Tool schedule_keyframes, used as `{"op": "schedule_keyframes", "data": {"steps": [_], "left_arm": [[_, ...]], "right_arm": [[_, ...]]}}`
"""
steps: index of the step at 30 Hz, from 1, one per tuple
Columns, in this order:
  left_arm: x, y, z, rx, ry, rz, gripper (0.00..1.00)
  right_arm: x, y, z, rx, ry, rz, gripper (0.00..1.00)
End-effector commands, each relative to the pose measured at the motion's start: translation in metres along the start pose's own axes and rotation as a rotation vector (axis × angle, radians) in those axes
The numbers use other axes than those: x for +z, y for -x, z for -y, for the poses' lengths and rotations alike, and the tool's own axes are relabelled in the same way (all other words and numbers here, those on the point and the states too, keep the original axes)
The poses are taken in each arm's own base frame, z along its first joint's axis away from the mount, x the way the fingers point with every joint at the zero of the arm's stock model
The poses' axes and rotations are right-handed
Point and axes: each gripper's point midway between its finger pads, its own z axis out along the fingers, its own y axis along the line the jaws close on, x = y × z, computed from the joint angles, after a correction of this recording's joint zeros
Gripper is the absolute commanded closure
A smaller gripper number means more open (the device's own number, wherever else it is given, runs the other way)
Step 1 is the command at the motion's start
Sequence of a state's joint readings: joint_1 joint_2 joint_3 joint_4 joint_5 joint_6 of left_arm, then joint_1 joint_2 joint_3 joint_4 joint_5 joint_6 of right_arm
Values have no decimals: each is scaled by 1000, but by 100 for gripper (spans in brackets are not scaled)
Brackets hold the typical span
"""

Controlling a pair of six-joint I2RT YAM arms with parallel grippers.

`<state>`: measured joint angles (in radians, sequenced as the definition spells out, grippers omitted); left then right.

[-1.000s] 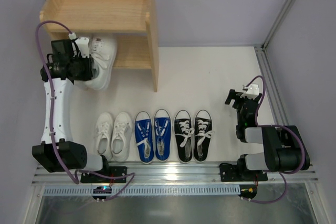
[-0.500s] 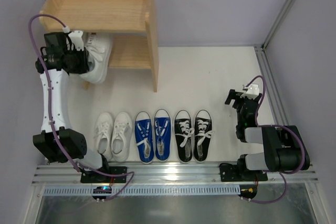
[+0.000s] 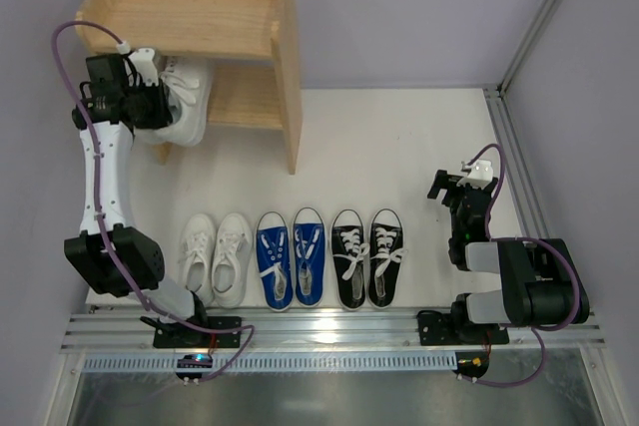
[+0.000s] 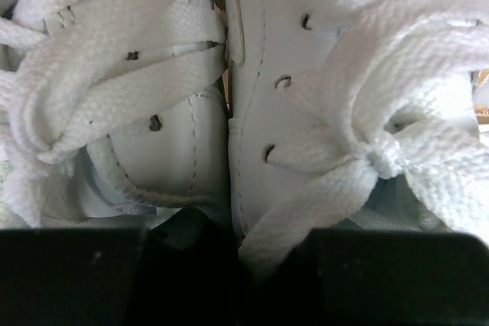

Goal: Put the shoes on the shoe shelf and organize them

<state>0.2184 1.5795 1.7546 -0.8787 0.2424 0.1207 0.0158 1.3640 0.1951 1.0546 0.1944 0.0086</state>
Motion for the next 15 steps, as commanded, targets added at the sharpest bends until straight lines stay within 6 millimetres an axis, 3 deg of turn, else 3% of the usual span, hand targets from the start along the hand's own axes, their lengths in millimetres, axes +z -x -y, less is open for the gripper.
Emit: {"op": "schedule_keyframes", "data": {"steps": [1,8,13,15], "left_arm": [[-29,120,-10,79,51,419,100],[-13,111,-8,73,45,378,96],[-16,102,-3,74,43,388,61],[-25,103,-2,80,56,414,46]], "right_arm": [[3,21,-2,12,8,80,3],[3,19,-1,10,6,77,3],[3,19,-2,11,8,77,3],[3,20,-2,10,8,79,3]]}}
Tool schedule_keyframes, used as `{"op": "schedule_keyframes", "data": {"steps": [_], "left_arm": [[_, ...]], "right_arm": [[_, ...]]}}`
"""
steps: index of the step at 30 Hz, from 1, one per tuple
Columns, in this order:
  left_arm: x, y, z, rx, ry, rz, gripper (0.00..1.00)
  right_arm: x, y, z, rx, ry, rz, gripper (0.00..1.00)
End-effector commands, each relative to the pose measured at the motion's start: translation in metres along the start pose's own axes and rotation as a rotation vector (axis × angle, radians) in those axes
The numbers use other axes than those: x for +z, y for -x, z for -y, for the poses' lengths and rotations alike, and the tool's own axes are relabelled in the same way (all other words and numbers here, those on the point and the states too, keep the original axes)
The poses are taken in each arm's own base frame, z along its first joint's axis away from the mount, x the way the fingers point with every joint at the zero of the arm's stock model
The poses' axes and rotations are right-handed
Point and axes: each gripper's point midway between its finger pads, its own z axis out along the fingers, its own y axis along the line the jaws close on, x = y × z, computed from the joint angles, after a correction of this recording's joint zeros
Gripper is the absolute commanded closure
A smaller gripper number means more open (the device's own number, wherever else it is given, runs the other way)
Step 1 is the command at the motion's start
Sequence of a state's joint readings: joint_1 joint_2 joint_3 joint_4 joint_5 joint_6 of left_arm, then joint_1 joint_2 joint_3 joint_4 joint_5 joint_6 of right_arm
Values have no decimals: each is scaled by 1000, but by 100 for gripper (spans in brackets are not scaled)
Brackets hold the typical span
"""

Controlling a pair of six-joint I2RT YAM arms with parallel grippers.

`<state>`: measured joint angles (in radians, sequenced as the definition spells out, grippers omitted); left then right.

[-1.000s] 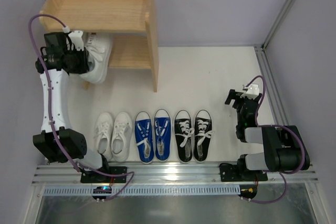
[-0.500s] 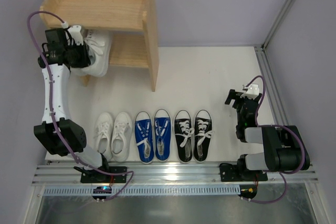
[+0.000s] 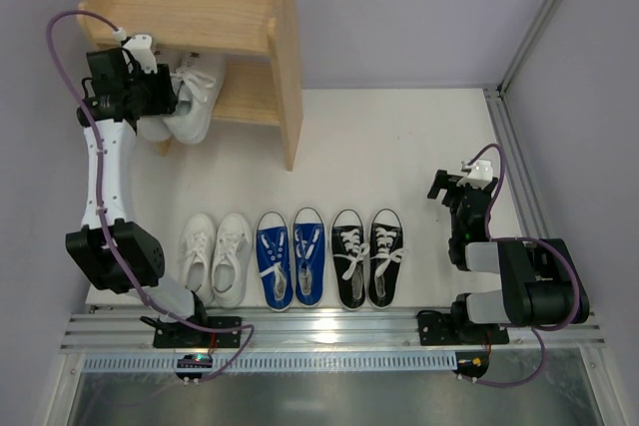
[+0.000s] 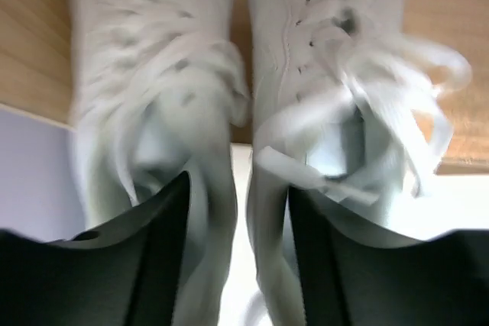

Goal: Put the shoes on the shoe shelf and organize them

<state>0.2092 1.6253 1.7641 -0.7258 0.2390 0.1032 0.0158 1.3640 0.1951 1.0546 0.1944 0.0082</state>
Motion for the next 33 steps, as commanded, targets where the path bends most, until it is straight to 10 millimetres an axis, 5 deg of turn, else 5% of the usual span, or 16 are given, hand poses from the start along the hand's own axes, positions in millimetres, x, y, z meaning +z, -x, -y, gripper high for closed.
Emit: {"op": "schedule_keyframes", "data": {"steps": [1,8,9,12,15,19,23,24,27,29,33], "left_arm": [[-39,76,1,66,49,311,44],[-47,67,-2,72,80,303,32],[-50,67,-2,71,87,305,25],[-66,71,0,67,100,330,23],[-91,73,6,56,99,365,10],[-123,58,37,52,-17,378,4],[-134,35,82,36,-223,341,24],[-135,28,95,45,-277,321,48],[-127,19,123,96,-338,285,91],[-117,15,133,112,-344,259,100],[-78,4,154,102,-368,185,100]], "right_arm": [[3,21,-2,12,6,80,3],[3,20,-2,10,6,77,3],[3,19,-2,12,6,77,3],[3,20,-2,12,6,79,3],[3,20,-2,12,9,79,3],[3,20,-2,12,8,79,3],[3,21,-2,12,8,80,3],[3,20,-2,11,9,77,3],[3,21,-2,10,9,80,2],[2,20,-2,12,8,79,3],[3,20,-2,12,6,79,3]]}}
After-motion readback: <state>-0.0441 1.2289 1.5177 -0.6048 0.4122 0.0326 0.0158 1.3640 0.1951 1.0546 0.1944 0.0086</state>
